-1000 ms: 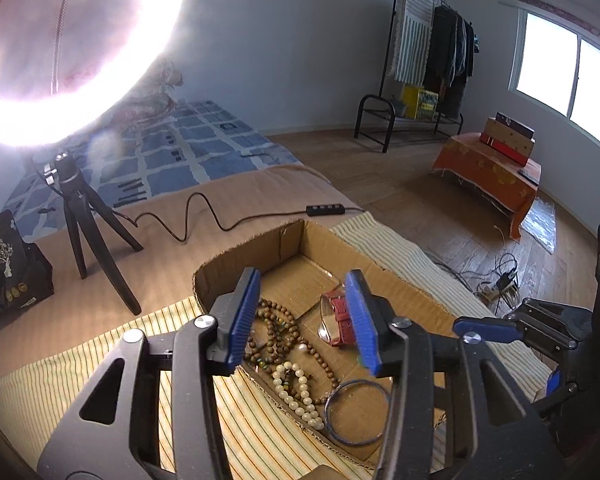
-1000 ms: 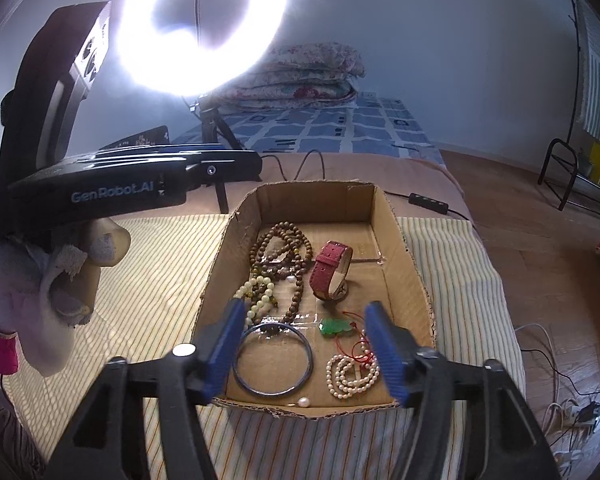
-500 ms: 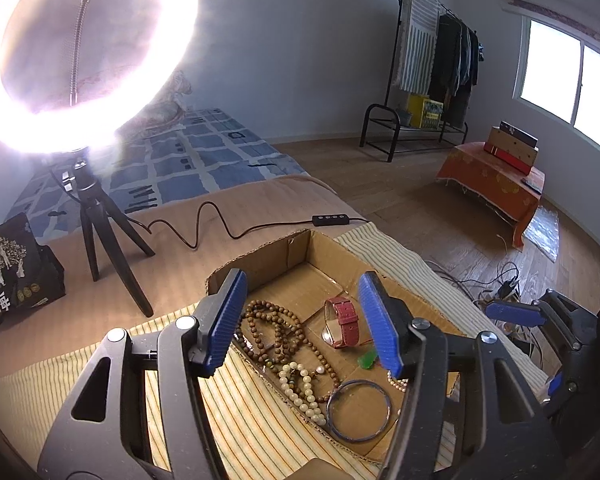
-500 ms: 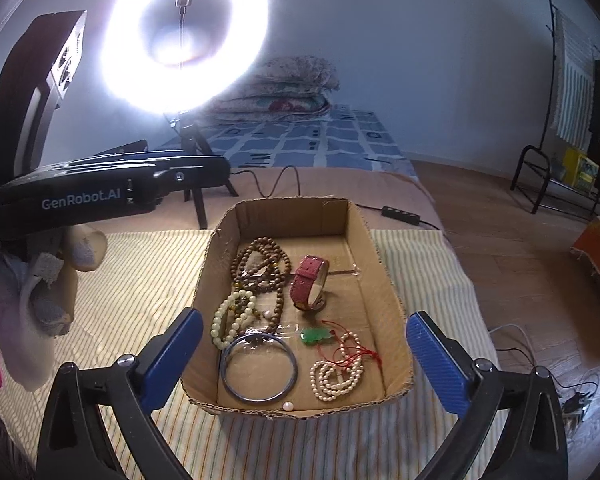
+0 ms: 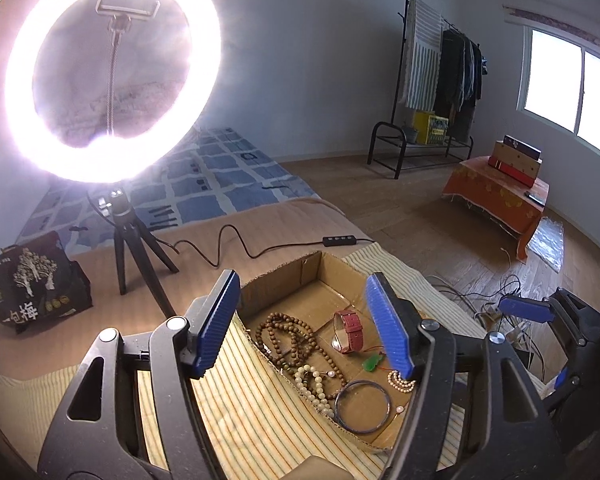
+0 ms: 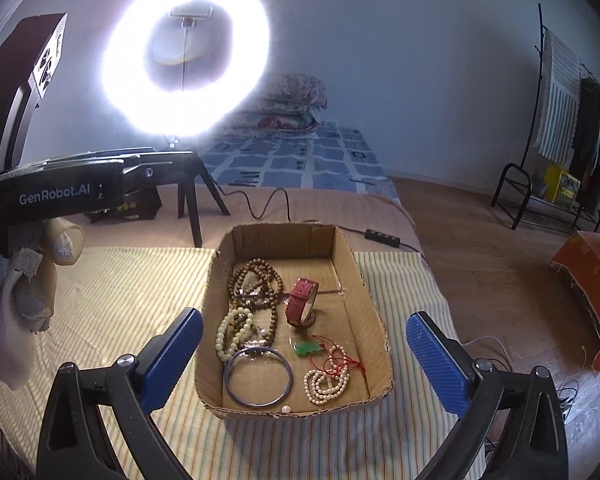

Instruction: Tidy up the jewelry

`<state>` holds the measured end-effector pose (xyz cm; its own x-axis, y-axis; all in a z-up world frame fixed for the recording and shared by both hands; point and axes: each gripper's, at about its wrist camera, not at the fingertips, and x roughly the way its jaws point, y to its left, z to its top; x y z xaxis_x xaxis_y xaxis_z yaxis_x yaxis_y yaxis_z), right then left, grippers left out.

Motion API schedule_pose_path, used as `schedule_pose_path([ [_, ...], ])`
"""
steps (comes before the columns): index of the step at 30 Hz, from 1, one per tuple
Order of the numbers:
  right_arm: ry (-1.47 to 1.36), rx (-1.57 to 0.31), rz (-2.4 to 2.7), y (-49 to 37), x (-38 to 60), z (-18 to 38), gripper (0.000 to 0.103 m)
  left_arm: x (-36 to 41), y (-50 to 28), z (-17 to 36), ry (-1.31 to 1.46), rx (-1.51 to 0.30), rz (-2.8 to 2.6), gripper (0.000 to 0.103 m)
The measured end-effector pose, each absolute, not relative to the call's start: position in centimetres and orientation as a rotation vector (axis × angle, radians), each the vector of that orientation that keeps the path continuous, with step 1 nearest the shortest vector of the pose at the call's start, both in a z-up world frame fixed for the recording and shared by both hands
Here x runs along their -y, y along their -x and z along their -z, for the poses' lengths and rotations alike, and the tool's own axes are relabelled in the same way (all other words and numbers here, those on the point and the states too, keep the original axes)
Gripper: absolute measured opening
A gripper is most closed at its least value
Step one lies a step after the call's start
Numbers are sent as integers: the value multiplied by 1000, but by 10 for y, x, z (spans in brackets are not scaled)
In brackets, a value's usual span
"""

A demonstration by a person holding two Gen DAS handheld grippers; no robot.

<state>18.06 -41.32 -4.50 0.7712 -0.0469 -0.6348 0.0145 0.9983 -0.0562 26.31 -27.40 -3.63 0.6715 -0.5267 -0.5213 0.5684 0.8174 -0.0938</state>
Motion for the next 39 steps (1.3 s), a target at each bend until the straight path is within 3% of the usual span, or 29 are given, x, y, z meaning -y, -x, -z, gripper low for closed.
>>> schedule_pose_path([
  [12,87,-635,46,-156,393,7,103,244,-227,4,-94,-502,585,73],
  [16,100,-628,49,-146,385,-5,103,229,-212,-8,-108,-469,558,81],
  [26,129,-590,84,-116,365,-35,103,192,-179,-22,-111,-476,527,82],
  [39,107,-574,142,-86,351,-35,103,162,-150,-19,-110,-480,512,87],
])
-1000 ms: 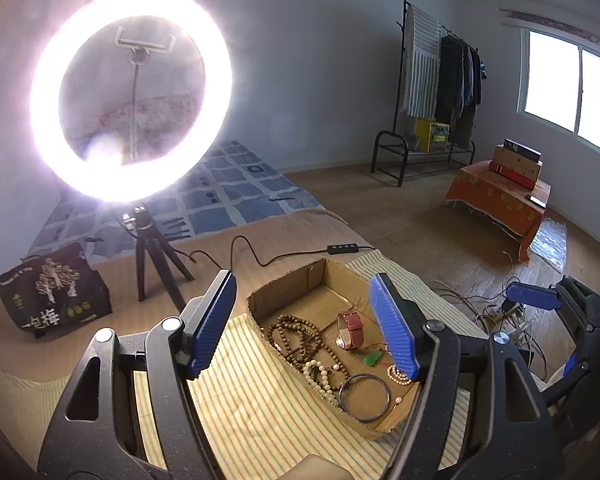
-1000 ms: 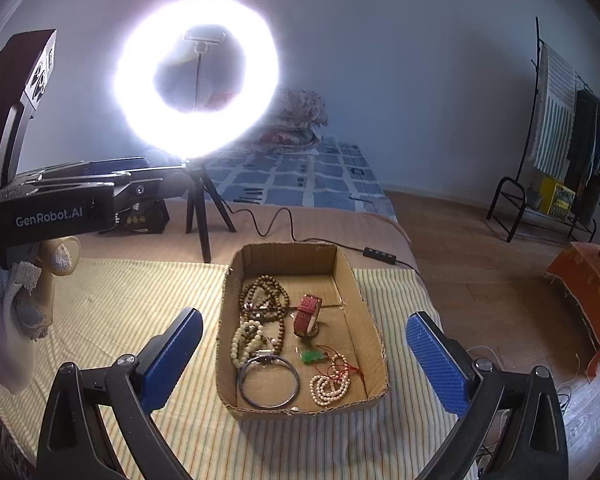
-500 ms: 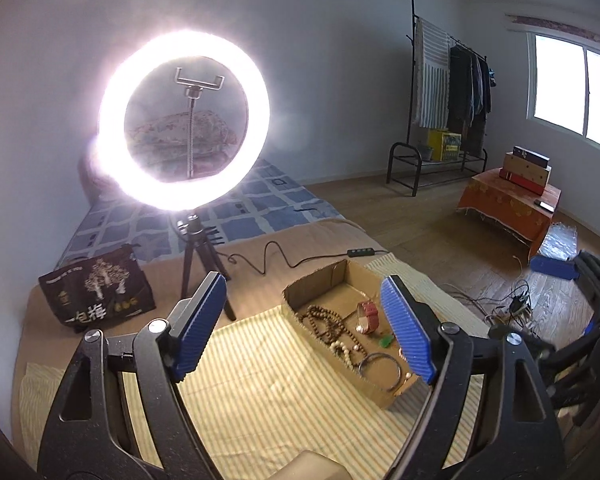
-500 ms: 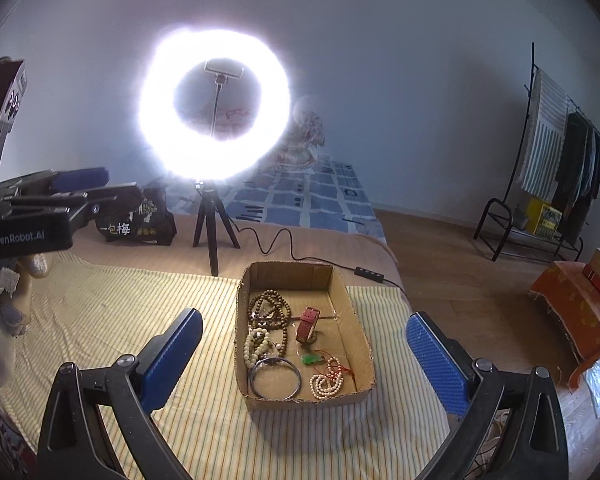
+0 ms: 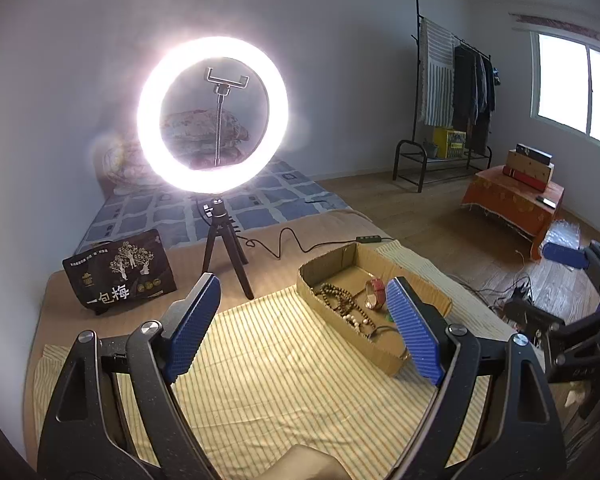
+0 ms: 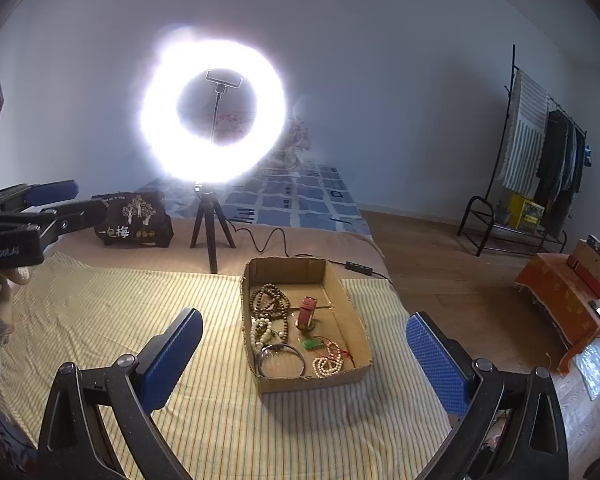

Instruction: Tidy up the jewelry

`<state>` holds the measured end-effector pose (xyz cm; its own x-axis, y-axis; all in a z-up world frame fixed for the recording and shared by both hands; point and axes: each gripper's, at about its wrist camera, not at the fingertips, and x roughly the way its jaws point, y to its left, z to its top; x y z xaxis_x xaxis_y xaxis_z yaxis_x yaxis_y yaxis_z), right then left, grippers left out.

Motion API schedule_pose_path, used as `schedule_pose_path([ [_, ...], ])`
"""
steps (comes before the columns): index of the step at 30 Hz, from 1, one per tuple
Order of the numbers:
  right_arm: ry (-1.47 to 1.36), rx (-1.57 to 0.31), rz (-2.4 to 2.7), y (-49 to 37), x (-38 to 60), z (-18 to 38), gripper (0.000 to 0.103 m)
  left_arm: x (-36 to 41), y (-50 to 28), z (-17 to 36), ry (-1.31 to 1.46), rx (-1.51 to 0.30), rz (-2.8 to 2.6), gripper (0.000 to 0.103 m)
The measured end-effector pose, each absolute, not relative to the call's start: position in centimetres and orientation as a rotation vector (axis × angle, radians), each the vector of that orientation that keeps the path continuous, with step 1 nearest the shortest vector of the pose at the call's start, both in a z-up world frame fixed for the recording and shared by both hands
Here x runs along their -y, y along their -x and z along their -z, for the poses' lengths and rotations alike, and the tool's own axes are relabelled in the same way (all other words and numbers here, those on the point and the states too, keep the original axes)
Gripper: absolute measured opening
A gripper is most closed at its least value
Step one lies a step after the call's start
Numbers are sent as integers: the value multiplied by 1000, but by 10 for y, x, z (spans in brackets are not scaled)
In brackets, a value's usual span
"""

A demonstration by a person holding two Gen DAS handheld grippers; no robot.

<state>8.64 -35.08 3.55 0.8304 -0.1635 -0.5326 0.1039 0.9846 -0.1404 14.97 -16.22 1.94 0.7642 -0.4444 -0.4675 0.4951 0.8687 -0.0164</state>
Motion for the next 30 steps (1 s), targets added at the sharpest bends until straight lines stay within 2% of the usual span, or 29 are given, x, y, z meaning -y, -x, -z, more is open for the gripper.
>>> schedule_pose_path([
  [9,124,-562,161,-79,346,-32,103,161,-132,-17,-155,-465,530,88],
  [11,129,-561,163,-80,345,-31,103,161,-130,-17,-157,-459,528,100],
  [12,133,-561,166,-80,345,-31,103,160,-129,-16,-154,-454,527,102],
  [30,111,-600,194,-84,357,-22,103,160,-124,-9,-219,-445,492,103],
])
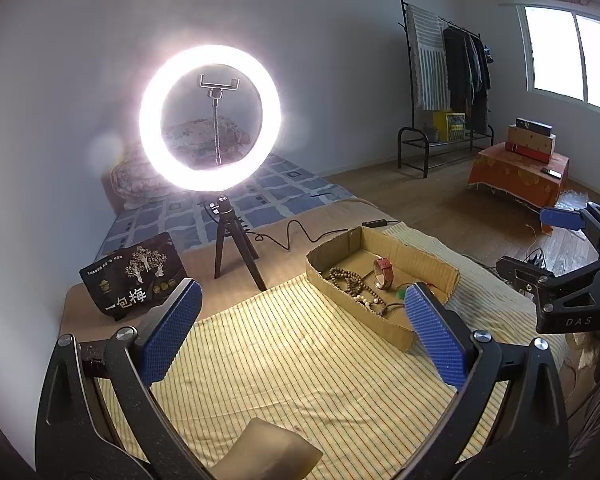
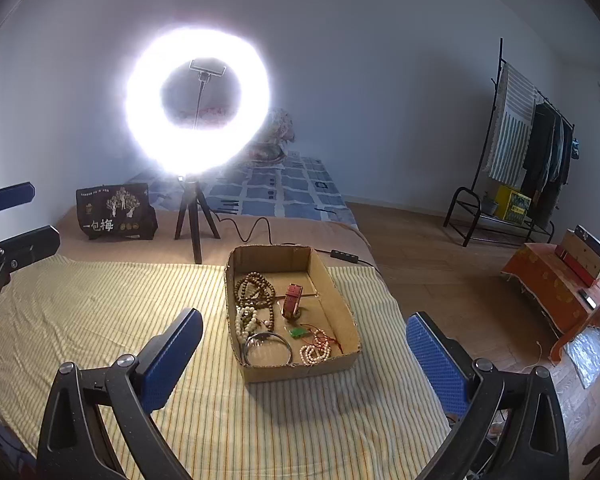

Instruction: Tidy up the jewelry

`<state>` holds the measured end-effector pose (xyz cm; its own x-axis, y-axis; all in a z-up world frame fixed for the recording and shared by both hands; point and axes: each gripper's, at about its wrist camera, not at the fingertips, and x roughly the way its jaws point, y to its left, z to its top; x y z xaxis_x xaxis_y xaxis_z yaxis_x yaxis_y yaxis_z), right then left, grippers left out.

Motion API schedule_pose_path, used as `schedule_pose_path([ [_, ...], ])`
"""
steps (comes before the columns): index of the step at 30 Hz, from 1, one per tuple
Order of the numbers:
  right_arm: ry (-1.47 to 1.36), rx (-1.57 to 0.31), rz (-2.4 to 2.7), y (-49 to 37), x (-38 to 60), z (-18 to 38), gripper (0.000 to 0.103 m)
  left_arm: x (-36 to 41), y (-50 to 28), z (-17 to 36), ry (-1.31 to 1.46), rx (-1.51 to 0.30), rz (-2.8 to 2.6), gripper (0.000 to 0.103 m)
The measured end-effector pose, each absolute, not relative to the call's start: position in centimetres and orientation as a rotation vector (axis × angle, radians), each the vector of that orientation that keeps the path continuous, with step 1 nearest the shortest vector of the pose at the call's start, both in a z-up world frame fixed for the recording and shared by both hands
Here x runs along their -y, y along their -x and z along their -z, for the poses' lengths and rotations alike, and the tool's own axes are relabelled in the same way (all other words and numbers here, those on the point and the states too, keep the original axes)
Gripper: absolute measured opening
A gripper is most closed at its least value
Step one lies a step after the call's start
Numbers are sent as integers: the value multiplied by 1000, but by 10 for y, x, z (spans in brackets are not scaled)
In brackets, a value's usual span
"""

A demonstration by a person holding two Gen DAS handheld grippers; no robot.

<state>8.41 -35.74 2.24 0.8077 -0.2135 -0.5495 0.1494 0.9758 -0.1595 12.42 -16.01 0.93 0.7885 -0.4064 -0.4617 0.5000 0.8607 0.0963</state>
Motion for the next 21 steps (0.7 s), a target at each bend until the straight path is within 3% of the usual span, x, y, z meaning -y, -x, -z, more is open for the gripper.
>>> schedule_pose_path([
  [21,111,-625,200,-89,360,-17,103,160,-127,-6,-224,-464,500,103],
])
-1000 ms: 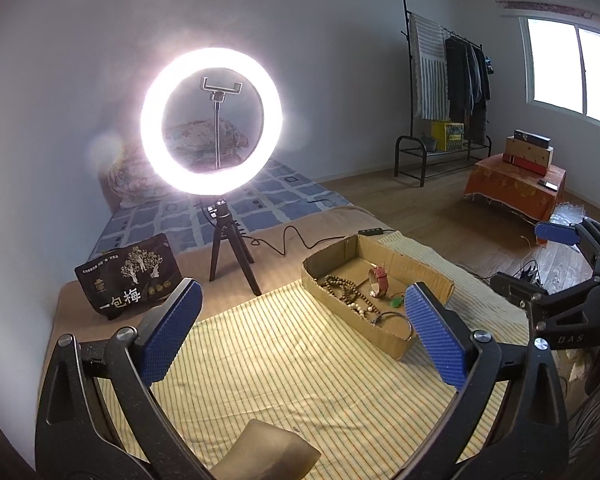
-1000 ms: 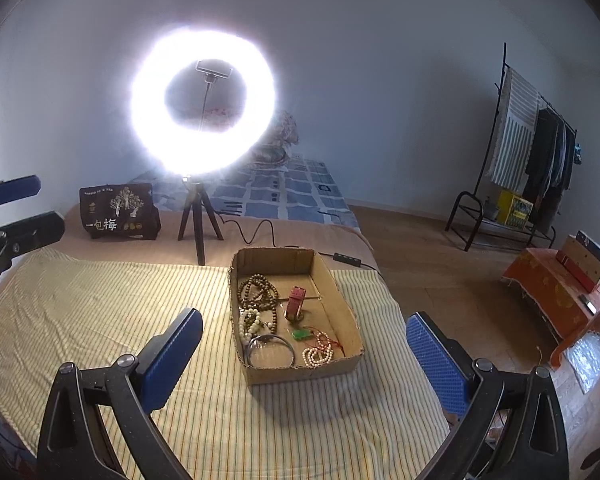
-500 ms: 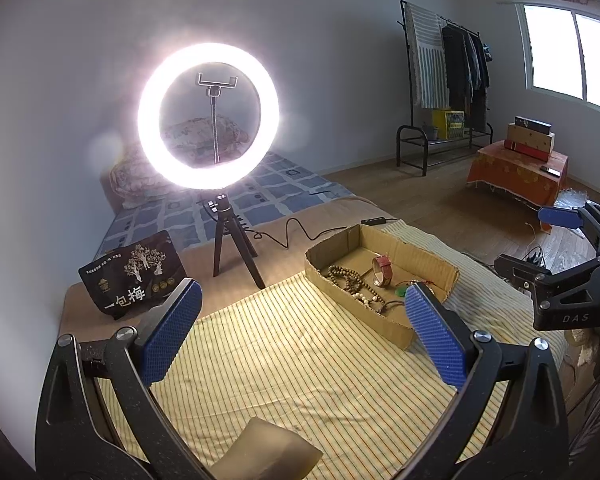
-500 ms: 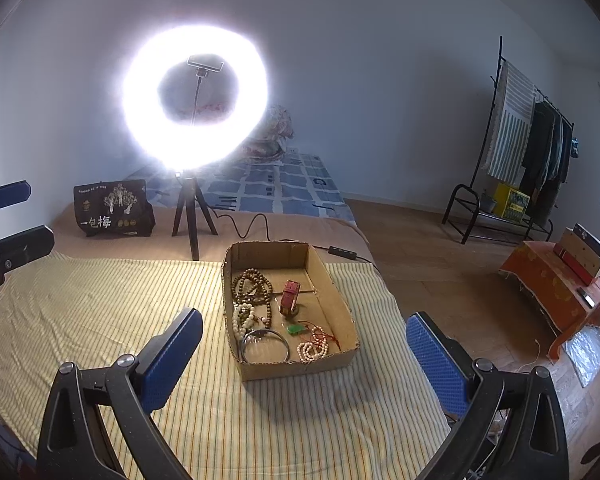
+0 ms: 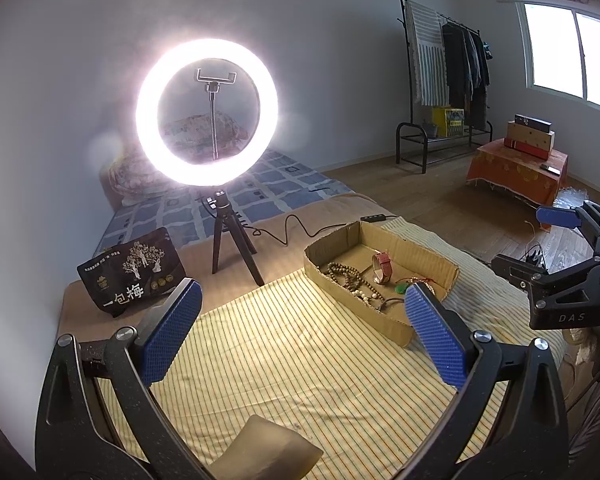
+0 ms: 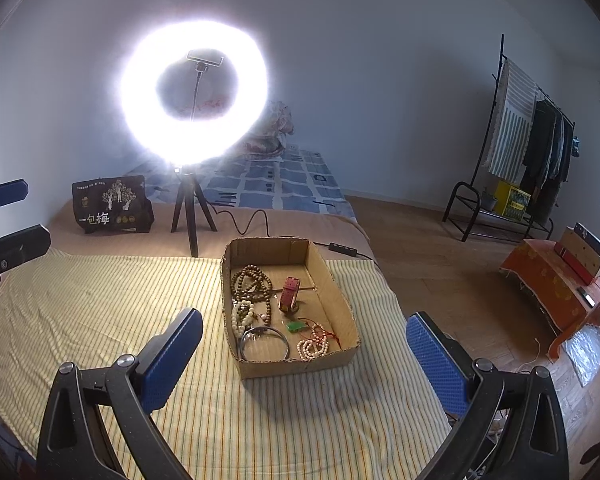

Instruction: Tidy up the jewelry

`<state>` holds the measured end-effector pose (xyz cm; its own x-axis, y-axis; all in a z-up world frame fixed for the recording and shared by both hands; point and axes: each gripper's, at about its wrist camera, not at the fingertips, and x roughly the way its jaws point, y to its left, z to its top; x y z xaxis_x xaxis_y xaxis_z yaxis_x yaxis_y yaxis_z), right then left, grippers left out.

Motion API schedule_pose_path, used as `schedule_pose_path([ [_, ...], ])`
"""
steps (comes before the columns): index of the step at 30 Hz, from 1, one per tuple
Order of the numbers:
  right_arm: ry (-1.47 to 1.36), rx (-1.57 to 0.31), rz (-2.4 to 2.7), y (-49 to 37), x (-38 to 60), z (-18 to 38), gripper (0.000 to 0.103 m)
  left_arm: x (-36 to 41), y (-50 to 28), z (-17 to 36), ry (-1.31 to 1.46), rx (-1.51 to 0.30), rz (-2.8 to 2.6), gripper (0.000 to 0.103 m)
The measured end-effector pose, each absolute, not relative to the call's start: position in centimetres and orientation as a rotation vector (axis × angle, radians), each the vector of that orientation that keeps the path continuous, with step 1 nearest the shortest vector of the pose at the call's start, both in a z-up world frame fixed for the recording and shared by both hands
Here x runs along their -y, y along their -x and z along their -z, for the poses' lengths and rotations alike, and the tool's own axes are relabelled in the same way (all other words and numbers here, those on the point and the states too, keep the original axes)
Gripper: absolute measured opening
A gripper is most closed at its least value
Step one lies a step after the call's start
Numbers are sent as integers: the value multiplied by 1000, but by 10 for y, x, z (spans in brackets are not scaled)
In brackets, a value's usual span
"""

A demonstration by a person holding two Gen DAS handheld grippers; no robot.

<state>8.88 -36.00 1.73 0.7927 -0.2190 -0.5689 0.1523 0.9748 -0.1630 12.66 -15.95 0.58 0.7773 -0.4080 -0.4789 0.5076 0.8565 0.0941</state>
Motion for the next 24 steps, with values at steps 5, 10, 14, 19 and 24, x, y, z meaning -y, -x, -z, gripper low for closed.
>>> schedule_pose_path([
  [5,114,-628,201,-90,360,-16,103,162,-124,-4,-232,-470,502,103],
  [10,114,-635,200,-91,359,-15,103,163,-123,-4,-235,-470,504,103],
  [14,119,-634,197,-91,357,-14,103,164,-123,-3,-237,-474,504,103],
  [19,126,-640,195,-91,356,-13,103,162,-122,-3,-237,-460,488,103],
  [24,126,-640,196,-91,356,-13,103,160,-123,-3,-238,-439,479,103],
])
